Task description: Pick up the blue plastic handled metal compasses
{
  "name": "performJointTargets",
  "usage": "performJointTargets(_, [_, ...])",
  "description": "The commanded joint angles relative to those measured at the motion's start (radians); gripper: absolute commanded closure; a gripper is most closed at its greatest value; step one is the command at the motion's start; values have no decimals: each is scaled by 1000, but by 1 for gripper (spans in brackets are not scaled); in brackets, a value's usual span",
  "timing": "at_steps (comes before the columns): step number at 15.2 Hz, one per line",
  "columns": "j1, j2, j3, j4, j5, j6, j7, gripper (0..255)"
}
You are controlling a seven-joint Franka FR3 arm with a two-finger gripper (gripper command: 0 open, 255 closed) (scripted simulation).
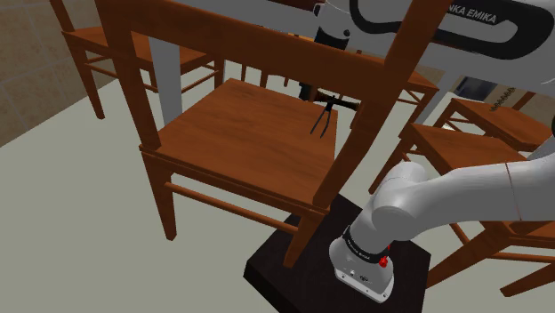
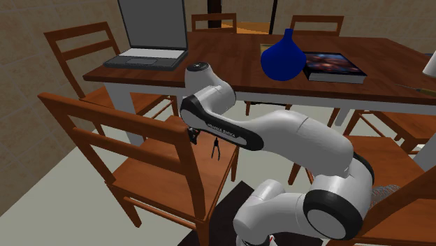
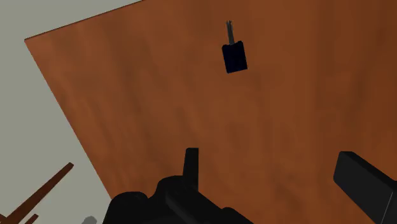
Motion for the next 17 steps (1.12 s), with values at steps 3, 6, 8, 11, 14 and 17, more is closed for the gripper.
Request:
performJointTargets(3, [56,53,-27,55,-61,-161,-212,0])
performJointTargets(6, [135,123,-53,114,-190,-367,-544,0])
performJointTargets(8, [148,128,-57,104,-214,-383,-593,0])
performJointTargets(11, [148,119,-61,58,-214,-347,-583,0])
performJointTargets(14, [149,111,-65,12,-215,-310,-572,0])
performJointTargets(17, [149,110,-66,3,-215,-302,-571,255])
